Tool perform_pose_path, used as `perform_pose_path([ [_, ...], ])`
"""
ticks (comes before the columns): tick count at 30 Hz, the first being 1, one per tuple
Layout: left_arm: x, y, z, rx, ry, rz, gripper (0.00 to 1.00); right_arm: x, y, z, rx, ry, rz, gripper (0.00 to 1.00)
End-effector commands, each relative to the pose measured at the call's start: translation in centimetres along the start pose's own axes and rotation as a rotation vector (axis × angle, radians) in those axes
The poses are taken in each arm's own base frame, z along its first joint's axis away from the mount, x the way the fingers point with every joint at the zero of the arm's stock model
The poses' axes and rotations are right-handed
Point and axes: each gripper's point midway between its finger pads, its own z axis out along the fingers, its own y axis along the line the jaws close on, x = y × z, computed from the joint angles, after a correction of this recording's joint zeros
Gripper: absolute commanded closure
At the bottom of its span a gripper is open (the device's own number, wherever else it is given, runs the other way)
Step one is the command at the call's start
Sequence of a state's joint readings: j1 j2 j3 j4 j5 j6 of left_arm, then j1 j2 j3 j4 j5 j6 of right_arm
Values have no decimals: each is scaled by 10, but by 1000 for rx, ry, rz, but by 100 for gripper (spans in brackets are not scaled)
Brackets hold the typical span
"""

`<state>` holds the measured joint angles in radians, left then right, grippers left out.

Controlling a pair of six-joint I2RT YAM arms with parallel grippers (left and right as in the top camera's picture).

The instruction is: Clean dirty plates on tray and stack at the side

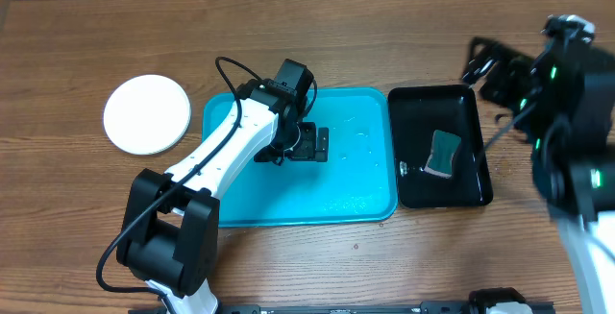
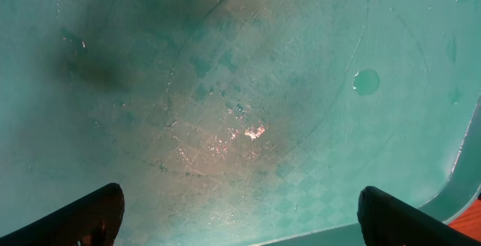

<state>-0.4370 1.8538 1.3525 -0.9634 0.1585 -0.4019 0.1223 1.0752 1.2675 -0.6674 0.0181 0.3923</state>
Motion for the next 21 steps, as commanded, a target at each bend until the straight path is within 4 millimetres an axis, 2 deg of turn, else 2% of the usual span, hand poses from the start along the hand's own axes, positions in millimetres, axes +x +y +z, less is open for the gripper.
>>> perform_pose_path([
  [1, 1, 3, 6, -19, 12, -12, 0, -14, 28, -49, -94, -107, -44, 0],
  [4, 1, 3, 6, -18, 11, -11, 0, -28, 33, -90, -144, -230, -53, 0],
  [6, 1, 3, 6, -18, 11, -12, 0, -32, 29, -113, -168, -312, -44, 0],
  [10, 1, 4, 6, -19, 11, -13, 0, -23, 10, -141, -194, -469, -62, 0],
  [13, 1, 4, 6, -18, 11, -13, 0, -6, -1, -148, -232, -585, -106, 0],
  [21, 1, 3, 6, -19, 11, -12, 0, 32, -18, -147, -352, -838, -173, 0],
])
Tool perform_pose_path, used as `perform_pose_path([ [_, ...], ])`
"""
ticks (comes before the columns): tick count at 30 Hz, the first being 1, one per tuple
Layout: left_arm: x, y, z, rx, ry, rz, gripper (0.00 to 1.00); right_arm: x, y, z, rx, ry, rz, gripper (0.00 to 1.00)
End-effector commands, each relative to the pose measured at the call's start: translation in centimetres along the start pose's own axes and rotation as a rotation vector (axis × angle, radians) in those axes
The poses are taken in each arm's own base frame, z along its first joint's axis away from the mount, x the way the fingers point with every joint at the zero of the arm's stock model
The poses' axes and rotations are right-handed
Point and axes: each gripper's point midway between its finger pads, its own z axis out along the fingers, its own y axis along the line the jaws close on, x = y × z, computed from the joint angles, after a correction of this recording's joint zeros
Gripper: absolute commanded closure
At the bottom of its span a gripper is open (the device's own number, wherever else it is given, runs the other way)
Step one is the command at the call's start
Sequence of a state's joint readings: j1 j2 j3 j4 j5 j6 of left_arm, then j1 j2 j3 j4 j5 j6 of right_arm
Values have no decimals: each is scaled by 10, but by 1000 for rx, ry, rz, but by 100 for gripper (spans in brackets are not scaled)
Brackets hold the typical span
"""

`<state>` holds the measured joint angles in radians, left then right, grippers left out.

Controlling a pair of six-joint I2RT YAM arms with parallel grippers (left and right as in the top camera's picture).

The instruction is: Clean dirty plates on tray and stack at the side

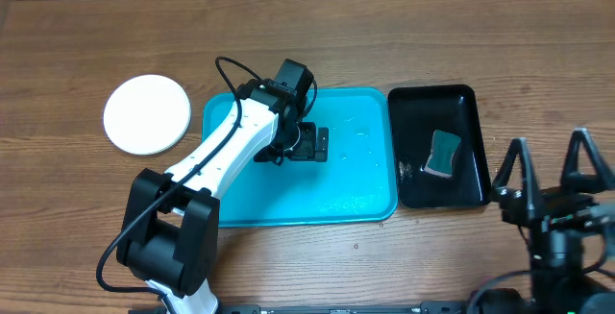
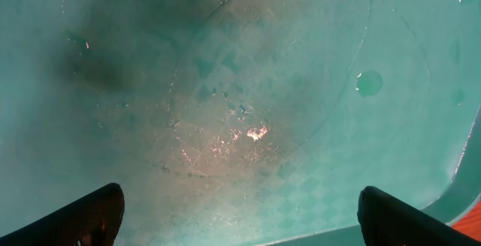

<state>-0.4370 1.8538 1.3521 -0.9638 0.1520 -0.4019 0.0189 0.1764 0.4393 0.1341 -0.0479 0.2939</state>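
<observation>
A white round plate (image 1: 146, 114) lies on the wooden table to the left of the cyan tray (image 1: 356, 194). The tray's floor (image 2: 248, 88) is wet, with droplets and a faint ring mark, and no plate shows on it. My left gripper (image 1: 312, 144) hangs low over the tray's left half. In the left wrist view the gripper (image 2: 240, 227) is open, with its dark fingertips (image 2: 90, 216) far apart and nothing between them. My right gripper (image 1: 550, 168) stands open at the near right of the table, below the black tray, and holds nothing.
A black tray (image 1: 413, 189) sits against the cyan tray's right side, with a green sponge (image 1: 443, 154) lying in it. The left arm's white links and black cable reach from the front edge over the cyan tray's left part.
My right arm was at the far right, beside the black tray's upper corner, and is now at the near right, in front of that tray. The left gripper has barely moved.
</observation>
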Motion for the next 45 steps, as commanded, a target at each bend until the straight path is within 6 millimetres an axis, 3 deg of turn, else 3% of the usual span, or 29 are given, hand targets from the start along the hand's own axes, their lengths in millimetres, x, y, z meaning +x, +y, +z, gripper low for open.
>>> perform_pose_path([
  [1, 1, 2, 6, -12, 13, -12, 0, 14, 2, -11, -65, -39, -37, 0],
  [8, 1, 2, 6, -12, 13, -12, 0, 53, -14, -24, -49, -28, -38, 0],
  [20, 1, 2, 6, -12, 13, -12, 0, 151, -49, -36, 42, 258, 2, 0],
  [28, 1, 2, 6, -12, 13, -12, 0, 206, -52, -55, -6, 467, -180, 0],
  [35, 1, 2, 6, -12, 13, -12, 0, 209, -47, -56, -80, 476, -384, 0],
  [45, 1, 2, 6, -12, 13, -12, 0, 208, -48, -55, -74, 475, -395, 0],
])
